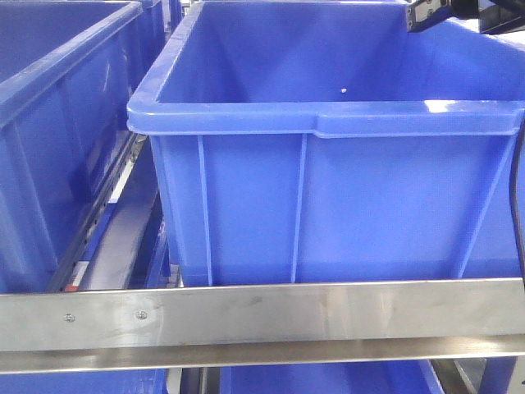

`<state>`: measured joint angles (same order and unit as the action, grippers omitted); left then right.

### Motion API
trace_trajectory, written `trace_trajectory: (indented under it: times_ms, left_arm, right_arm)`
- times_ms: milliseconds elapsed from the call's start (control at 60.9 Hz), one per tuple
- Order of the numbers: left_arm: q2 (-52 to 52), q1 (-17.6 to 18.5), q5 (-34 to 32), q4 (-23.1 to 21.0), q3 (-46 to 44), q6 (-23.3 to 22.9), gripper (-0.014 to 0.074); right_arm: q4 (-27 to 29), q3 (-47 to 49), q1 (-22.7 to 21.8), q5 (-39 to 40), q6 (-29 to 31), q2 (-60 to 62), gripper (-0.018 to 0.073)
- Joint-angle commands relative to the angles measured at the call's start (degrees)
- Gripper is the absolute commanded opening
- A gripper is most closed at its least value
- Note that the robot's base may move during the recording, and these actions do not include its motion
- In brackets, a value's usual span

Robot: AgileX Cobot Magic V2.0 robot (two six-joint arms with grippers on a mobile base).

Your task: Sort and place red and blue blocks on shelf

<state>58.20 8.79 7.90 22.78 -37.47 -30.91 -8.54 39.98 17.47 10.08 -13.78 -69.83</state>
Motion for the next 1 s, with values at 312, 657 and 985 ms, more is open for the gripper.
trace_trajectory:
  times_ms: [312, 657, 985]
  left_arm:
    - [-8.9, 0.1, -2.5, -1.1, -2.2, 0.0, 0.0141]
    - [-23.2, 0.1, 6.9, -1.1, 3.5, 0.0, 0.0141]
    - [-36.8, 0.1, 11.2, -1.1, 11.9, 0.0, 0.0141]
  right_arm:
    - [-0.5, 2.1, -0.1, 4.8, 0.3, 3.9, 0.0048]
    - [-0.5, -5.6, -0.1, 1.2, 0.3, 20.3, 0.0056]
    - [-0.5, -15.1, -0.1, -7.6, 0.3, 38.4, 0.0056]
